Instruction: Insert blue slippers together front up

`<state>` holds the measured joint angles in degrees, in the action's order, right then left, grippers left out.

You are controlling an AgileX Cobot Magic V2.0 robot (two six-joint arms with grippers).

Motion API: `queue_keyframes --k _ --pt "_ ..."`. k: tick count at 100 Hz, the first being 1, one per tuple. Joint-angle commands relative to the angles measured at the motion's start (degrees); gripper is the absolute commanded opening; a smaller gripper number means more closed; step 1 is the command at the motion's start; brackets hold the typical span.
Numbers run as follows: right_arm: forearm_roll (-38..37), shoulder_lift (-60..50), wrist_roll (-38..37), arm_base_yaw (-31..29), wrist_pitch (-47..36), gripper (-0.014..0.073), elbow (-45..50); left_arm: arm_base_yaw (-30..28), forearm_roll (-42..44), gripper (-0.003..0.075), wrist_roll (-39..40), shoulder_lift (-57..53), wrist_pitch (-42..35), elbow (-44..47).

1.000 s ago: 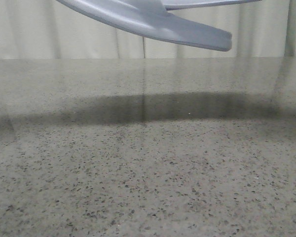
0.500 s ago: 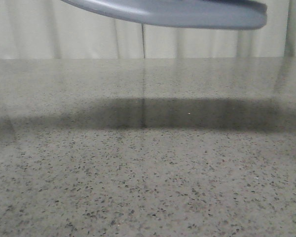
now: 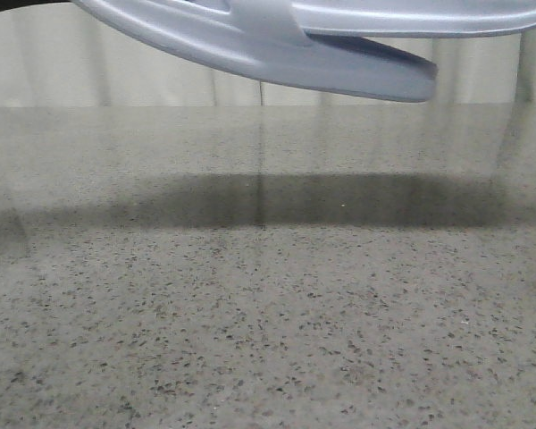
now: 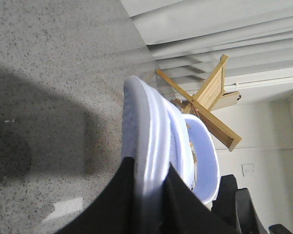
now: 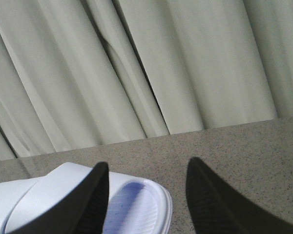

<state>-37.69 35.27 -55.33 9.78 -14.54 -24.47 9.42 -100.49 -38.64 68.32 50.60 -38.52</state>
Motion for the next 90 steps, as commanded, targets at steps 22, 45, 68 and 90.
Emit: queue_keyframes --k 22,45,68,90 --pt "0.39 -0.21 0.85 -0.25 -3.0 0.03 -1.98 0.46 -3.19 0.0016 0.47 2.51 2.3 -0.81" --pt "0.39 -0.21 0.85 -0.25 -3.0 0.03 -1.98 0.46 -3.51 0.0016 -0.62 8.77 3.84 -0.81" --pt "0.39 -0.21 0.85 -0.25 -3.0 0.03 -1.98 0.46 -3.51 0.0016 -1.12 12.01 2.93 -0.81" --pt "0.39 -0.21 0.85 -0.25 -3.0 0.03 -1.98 0.46 -3.11 0.0016 -1.12 12.96 1.23 -0.81"
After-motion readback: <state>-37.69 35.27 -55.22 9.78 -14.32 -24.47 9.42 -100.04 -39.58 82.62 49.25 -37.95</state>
